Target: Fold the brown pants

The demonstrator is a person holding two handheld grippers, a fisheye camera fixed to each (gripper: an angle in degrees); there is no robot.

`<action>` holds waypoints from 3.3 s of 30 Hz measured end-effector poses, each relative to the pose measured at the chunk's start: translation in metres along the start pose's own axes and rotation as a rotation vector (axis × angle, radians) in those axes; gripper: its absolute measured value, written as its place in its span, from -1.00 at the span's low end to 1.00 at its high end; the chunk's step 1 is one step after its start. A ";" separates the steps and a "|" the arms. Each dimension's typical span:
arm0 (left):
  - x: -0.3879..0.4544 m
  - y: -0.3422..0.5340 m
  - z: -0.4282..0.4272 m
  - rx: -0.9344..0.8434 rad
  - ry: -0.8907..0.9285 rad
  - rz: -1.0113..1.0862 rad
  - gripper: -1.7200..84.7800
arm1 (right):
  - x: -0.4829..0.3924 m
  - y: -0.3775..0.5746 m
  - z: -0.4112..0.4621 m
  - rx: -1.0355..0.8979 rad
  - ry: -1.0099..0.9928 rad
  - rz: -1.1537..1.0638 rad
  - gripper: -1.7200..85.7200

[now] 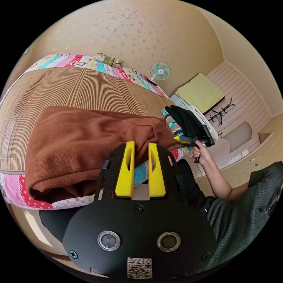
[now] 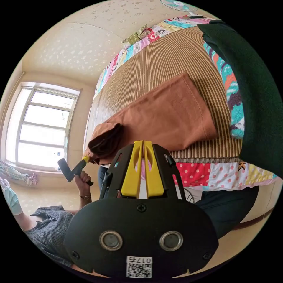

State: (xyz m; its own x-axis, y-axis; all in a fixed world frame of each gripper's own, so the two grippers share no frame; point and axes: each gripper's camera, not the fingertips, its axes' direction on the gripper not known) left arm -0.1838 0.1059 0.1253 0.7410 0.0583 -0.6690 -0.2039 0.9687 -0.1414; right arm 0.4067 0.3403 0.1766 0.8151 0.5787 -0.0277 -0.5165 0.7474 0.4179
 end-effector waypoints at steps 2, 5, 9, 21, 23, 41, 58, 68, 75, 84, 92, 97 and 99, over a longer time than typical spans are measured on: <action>0.002 0.026 -0.017 0.122 0.025 0.047 -0.74 | -0.012 -0.005 0.020 -0.048 -0.010 -0.059 -0.92; -0.020 0.048 -0.058 0.289 -0.083 -0.026 -0.77 | -0.035 -0.013 0.062 -0.137 -0.095 -0.159 -0.87; -0.077 0.064 -0.080 0.310 -0.268 -0.277 -0.69 | -0.062 -0.033 0.120 -0.167 -0.207 -0.264 -0.66; -0.157 0.108 -0.080 0.213 -0.313 -0.378 -0.73 | -0.154 -0.104 0.149 -0.215 -0.303 -0.528 -0.80; -0.175 0.129 -0.094 0.344 -0.214 -0.474 -0.69 | -0.151 -0.115 0.140 -0.178 -0.303 -0.505 -0.79; -0.127 0.055 -0.111 0.303 0.478 -0.265 -0.81 | -0.138 -0.033 0.204 0.013 0.451 -0.436 -0.94; -0.008 -0.030 0.075 0.092 0.194 -0.066 -0.67 | 0.058 0.036 0.106 -0.169 -0.291 0.022 -0.93; -0.100 0.061 0.156 -0.152 0.446 -0.592 -0.70 | 0.107 0.046 0.090 -0.021 -0.796 0.183 -0.52; -0.054 0.080 0.145 -0.302 0.703 -0.558 -0.84 | 0.099 0.022 0.085 -0.091 -0.818 0.053 -0.59; -0.037 0.041 -0.019 0.004 0.515 -0.293 -0.85 | -0.079 -0.041 0.064 -0.220 -0.671 -0.572 -0.77; -0.100 0.075 -0.284 0.693 0.277 -0.230 -0.72 | -0.368 -0.092 0.120 -0.223 -0.709 -1.157 -0.80; -0.128 0.174 -0.346 0.859 -0.007 -0.391 -0.73 | -0.499 -0.093 0.220 -0.194 -0.751 -1.177 -0.77; -0.144 0.206 -0.342 0.856 -0.051 -0.500 -0.73 | -0.515 -0.109 0.321 -0.395 -0.743 -0.884 -0.73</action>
State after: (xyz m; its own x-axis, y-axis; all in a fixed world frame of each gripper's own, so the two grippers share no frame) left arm -0.5513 0.2149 -0.0576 0.6459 -0.4140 -0.6414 0.6560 0.7307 0.1890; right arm 0.1270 -0.1438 0.4369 0.8111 -0.4099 0.4173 0.3532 0.9118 0.2092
